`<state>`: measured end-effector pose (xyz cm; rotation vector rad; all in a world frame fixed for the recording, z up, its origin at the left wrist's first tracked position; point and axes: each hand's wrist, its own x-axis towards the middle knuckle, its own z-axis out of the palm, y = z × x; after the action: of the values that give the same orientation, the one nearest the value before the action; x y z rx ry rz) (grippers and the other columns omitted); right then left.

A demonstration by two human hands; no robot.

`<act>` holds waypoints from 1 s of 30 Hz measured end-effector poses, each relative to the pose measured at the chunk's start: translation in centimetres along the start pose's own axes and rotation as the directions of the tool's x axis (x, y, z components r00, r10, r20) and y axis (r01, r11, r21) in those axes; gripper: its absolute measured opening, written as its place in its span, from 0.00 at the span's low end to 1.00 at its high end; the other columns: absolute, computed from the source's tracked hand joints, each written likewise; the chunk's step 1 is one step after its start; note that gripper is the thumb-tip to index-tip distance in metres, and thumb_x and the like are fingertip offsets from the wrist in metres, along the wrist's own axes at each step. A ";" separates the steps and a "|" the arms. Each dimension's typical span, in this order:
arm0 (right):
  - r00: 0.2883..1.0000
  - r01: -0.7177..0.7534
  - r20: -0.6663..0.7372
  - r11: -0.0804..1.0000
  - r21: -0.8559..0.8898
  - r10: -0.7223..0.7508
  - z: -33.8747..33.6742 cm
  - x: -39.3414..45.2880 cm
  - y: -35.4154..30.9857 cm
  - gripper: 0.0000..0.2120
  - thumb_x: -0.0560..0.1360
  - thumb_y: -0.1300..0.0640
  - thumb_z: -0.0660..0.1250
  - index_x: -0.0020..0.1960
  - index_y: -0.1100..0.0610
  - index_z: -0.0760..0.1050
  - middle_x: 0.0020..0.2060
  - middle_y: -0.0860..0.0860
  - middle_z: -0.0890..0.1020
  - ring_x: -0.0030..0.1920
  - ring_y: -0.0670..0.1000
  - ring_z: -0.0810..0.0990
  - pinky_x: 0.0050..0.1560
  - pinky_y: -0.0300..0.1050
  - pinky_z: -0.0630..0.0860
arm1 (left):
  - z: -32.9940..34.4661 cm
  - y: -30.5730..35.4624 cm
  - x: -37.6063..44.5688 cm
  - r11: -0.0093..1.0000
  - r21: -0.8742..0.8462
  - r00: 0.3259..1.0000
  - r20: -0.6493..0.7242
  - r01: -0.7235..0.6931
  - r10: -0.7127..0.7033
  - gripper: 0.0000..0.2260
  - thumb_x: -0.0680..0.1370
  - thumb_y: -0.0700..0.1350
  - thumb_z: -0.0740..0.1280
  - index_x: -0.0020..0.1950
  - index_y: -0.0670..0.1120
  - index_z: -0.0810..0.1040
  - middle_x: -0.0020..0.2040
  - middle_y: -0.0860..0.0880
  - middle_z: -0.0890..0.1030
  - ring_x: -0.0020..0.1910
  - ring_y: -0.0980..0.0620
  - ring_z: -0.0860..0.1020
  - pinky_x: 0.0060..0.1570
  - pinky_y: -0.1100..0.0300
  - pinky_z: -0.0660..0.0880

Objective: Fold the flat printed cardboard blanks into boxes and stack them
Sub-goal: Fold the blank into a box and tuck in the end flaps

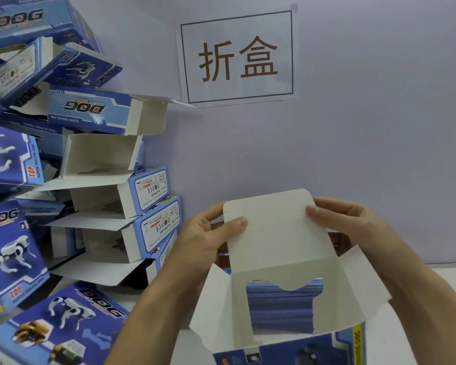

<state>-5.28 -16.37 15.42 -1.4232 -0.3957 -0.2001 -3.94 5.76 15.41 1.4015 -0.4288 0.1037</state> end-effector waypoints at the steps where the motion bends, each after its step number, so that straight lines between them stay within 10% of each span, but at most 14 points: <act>1: 1.000 -0.002 -0.010 1.000 -0.008 0.002 0.0 0.0 0.0 0.16 0.68 0.56 0.70 0.54 0.56 0.84 0.41 0.56 0.87 0.32 0.52 0.85 0.25 0.39 0.77 | 0.0 0.0 0.0 1.000 0.001 1.000 0.001 -0.008 0.008 0.08 0.76 0.40 0.68 0.48 0.52 0.83 0.39 0.49 0.86 0.34 0.52 0.85 0.25 0.62 0.77; 21: 0.999 0.044 -0.025 0.998 -0.044 -0.045 1.4 -0.3 -0.7 0.15 0.73 0.61 0.68 0.52 0.45 0.85 0.42 0.57 0.87 0.33 0.53 0.84 0.28 0.43 0.80 | -0.4 0.1 -0.2 0.995 0.014 0.995 0.013 -0.099 0.099 0.16 0.77 0.35 0.67 0.47 0.56 0.86 0.44 0.44 0.86 0.39 0.45 0.85 0.35 0.54 0.83; 30: 0.993 0.076 -0.091 0.995 -0.066 -0.082 1.7 0.1 -0.2 0.14 0.75 0.67 0.67 0.39 0.54 0.86 0.31 0.55 0.81 0.28 0.51 0.76 0.25 0.40 0.72 | -0.2 0.1 -0.3 0.992 0.084 0.995 -0.041 -0.090 0.093 0.17 0.77 0.32 0.67 0.36 0.51 0.87 0.29 0.47 0.83 0.24 0.53 0.79 0.20 0.67 0.71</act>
<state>-5.54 -14.72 15.83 -1.4545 -0.3719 -0.3443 -4.19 6.05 15.41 1.4577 -0.4558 0.2296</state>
